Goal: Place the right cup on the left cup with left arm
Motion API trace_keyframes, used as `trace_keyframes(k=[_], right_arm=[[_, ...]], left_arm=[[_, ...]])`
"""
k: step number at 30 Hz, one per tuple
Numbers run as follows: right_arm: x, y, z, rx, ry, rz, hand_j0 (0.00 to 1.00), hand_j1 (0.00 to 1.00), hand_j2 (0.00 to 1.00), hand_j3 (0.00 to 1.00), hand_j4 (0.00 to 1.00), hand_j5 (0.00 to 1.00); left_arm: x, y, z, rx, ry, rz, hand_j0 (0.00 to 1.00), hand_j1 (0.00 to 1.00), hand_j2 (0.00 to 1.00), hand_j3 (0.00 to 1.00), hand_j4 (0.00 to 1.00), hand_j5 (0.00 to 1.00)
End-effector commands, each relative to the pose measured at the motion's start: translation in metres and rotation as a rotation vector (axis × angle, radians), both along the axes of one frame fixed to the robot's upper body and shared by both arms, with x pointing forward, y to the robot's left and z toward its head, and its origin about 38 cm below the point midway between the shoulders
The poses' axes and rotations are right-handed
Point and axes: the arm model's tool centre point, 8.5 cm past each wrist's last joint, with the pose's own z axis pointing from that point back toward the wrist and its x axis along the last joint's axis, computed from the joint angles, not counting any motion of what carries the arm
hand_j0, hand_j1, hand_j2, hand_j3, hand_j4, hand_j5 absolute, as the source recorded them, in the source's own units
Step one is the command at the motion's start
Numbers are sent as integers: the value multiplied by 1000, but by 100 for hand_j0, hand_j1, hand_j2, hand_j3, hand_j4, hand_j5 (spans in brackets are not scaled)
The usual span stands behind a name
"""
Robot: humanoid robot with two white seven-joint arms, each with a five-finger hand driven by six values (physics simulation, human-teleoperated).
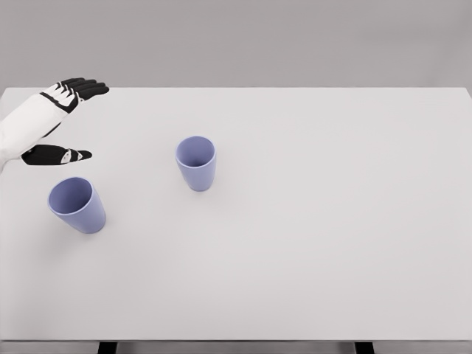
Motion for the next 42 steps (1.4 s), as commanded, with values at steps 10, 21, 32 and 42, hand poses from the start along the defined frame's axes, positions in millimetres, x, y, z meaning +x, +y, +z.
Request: trace_keyframes(k=[10, 21, 32, 42], right_arm=[[0, 0, 0, 0, 0, 0, 100, 100, 100, 100, 100, 100], [0, 0, 0, 0, 0, 0, 100, 100, 100, 100, 100, 100], [0, 0, 0, 0, 0, 0, 100, 100, 100, 100, 100, 100], [0, 0, 0, 0, 0, 0, 100, 100, 100, 100, 100, 100]], left_arm=[[1, -2, 8, -18, -17, -7, 100, 100, 100, 100, 100, 100], [-4, -46, 96, -141, 124, -351, 100, 100, 100, 100, 100, 100], [53, -116, 13, -159, 581, -286, 100, 100, 100, 100, 100, 100], [59, -111, 1, -214, 732, -190, 100, 100, 100, 100, 100, 100]])
